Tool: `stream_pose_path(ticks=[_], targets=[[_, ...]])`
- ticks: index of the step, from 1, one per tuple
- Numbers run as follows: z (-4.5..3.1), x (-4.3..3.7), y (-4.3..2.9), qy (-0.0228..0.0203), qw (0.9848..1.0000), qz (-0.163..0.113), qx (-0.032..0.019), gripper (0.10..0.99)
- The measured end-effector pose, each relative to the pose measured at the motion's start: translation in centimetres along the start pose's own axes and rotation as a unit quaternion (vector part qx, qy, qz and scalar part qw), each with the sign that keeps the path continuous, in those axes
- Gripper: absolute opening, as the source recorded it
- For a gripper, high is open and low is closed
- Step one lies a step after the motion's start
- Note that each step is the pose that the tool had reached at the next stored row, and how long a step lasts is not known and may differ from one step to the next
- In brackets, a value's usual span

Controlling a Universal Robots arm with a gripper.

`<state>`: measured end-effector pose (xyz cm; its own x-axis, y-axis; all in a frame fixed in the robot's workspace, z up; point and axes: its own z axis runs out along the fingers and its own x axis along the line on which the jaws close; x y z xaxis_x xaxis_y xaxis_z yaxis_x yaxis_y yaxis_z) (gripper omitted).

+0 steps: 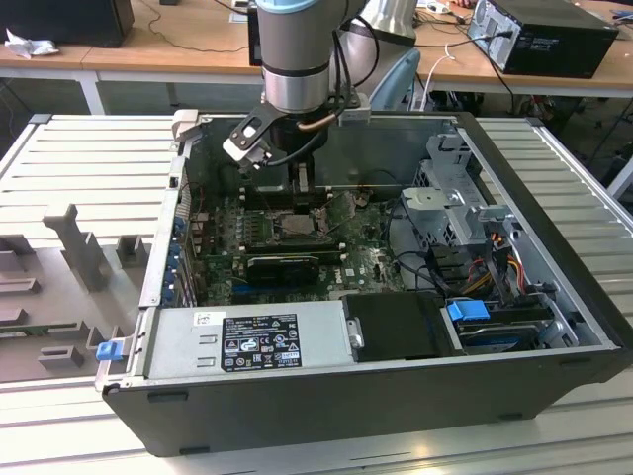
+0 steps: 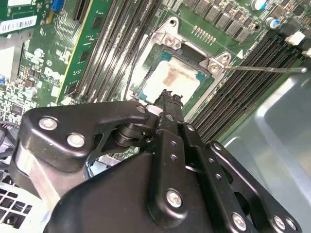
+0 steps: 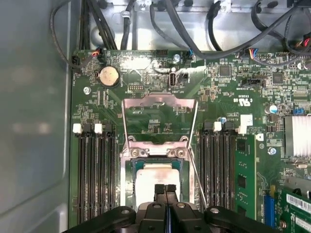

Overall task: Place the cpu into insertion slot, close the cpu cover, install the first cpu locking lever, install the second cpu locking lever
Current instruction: 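Close the cpu cover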

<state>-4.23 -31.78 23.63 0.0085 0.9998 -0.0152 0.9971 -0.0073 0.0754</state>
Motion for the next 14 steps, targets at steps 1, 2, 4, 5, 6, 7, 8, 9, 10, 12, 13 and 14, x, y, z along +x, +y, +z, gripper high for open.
stream_pose_path(ticks=[1, 2, 4, 5, 6, 7, 8, 9, 10, 12, 13, 14], targets=[[0.02, -0.07, 0.20, 0.0004, 1.0000, 0.000, 0.0005, 0.106], [0.03, -0.13, 0.34, 0.0009, 1.0000, 0.000, 0.0009, 0.106], [0.07, -0.17, 0.77, 0.0018, 1.0000, 0.000, 0.0026, 0.106], [0.08, -0.18, 1.03, 0.0033, 1.0000, 0.000, 0.0046, 0.106], [0.09, -0.18, 1.18, 0.0047, 1.0000, 0.000, 0.0071, 0.106], [0.00, -0.19, 1.24, 0.0067, 0.9999, 0.000, 0.0123, 0.106], [-0.58, -0.20, 1.28, 0.0077, 0.9999, 0.001, 0.0143, 0.106], [-1.11, -0.21, 1.32, 0.0078, 0.9999, 0.001, 0.0143, 0.106], [-1.60, -0.21, 1.36, 0.0080, 0.9999, 0.001, 0.0143, 0.106], [-2.58, -0.23, 1.55, 0.0085, 0.9999, 0.000, 0.0149, 0.106], [-2.53, -0.21, 2.42, 0.0093, 0.9998, 0.001, 0.0196, 0.106], [-2.46, -0.21, 3.45, 0.0101, 0.9996, 0.001, 0.0255, 0.106]])
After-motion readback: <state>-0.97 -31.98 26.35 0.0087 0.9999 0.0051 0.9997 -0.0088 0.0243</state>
